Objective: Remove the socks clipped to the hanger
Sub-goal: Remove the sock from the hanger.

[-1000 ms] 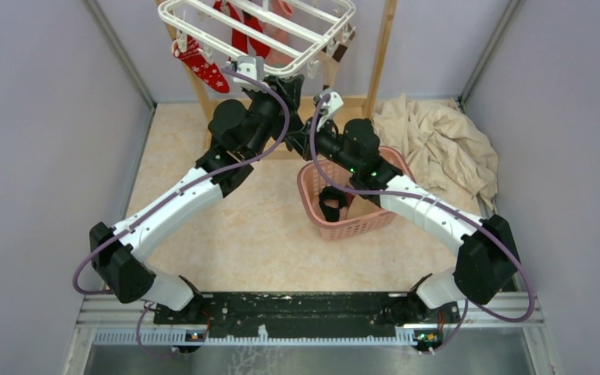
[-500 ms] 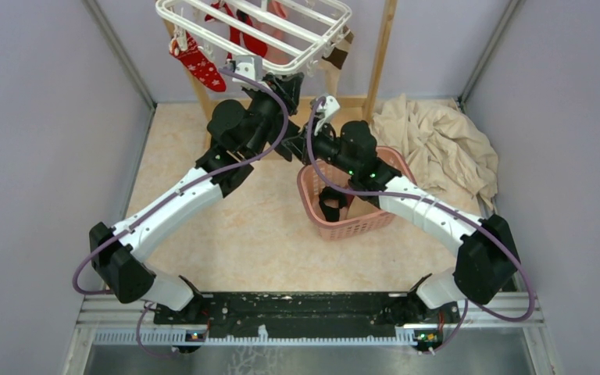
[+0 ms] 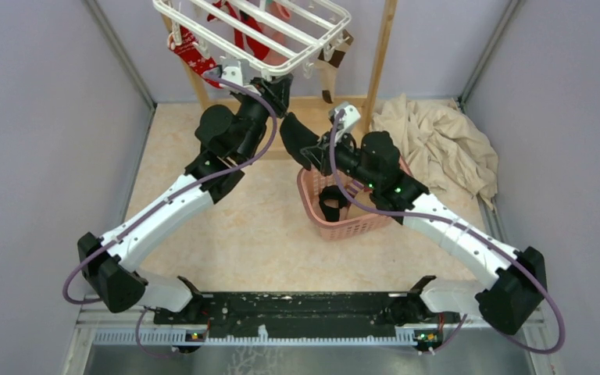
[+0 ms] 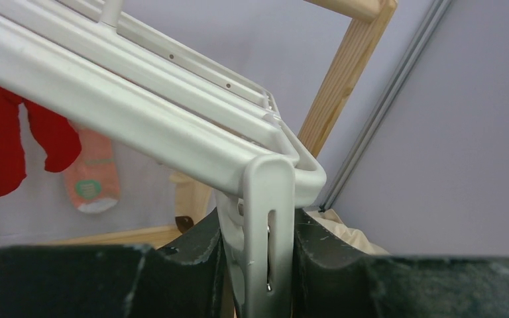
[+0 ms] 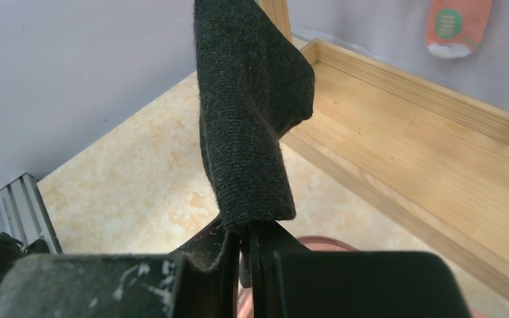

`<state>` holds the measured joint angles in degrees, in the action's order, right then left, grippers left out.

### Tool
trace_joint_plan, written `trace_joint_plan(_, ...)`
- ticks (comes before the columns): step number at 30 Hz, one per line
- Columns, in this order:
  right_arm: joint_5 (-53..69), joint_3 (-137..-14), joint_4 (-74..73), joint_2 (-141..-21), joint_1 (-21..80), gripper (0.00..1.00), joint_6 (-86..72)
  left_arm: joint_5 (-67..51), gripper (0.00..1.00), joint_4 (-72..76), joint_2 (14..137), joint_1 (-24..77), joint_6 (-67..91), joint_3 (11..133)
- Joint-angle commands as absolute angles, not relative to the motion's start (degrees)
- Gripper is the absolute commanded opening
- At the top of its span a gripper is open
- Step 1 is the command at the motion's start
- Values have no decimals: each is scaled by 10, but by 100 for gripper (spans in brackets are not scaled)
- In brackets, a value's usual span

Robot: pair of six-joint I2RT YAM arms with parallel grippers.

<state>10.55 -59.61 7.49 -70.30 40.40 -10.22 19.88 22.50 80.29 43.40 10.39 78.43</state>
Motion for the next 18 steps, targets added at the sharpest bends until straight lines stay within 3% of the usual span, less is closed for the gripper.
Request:
trace_joint_plan(1,67,-589,27,-637,411,0,-77,225,16,202,772,437,91,763)
trace_joint_plan(18,-92,-554,-160,-556,401,0,-94,258,21,170,715,426,85,720)
